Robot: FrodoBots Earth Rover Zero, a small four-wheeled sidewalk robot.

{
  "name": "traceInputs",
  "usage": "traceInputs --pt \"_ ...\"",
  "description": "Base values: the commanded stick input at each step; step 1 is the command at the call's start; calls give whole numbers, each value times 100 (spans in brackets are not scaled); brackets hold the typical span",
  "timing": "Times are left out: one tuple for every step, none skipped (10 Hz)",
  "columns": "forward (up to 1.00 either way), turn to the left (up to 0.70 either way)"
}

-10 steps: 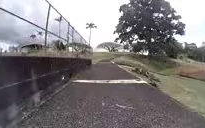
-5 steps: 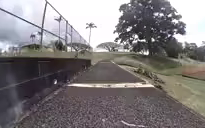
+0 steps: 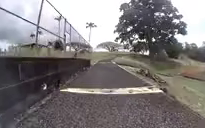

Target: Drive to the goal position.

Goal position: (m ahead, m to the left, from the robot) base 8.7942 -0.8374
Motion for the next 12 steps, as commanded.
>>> traceInputs --pt "70 -31" --pt "70 -4" --pt "70 1" --pt "70 1" --pt "70 1" --pt "70 1" --pt "70 1" --pt "70 1" --pt "70 1" --pt "69 1" --pt "66 1" --pt "65 1"
